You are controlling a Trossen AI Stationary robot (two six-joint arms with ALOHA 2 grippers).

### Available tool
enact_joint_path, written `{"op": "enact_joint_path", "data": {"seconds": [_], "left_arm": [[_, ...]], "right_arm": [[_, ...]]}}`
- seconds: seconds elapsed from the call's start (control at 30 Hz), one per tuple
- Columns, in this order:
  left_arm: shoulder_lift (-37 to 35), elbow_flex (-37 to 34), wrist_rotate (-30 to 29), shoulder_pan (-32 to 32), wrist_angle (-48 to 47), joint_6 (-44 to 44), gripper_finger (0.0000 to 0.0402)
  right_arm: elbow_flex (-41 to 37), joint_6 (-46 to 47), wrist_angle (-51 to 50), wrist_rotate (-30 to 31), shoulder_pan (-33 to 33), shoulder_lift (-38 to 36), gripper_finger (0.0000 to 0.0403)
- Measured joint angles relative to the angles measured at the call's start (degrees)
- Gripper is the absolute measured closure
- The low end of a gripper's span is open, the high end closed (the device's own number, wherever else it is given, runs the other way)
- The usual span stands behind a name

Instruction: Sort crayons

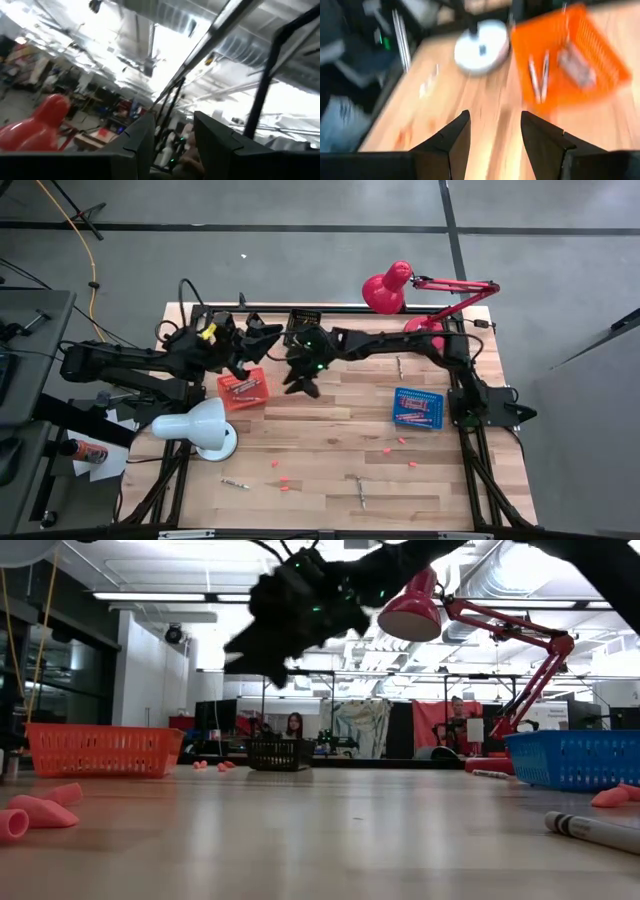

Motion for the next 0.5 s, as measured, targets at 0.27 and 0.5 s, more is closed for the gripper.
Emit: {"op": "enact_joint_path", "data": {"seconds": [0.27,0.5], "left_arm": [[-0.2,0.0,2.1,0.0,-0.3,5.7,0.0277],[-0.2,0.0,2.1,0.0,-5.0,10.2,0.0277]], "right_arm": [[-6.9,-14.1,-31.2,-0.1,1.2,-8.5,0.0238],[-34.9,-0.1,-17.0,4.0,3.0,-26.3,0.0238]]}}
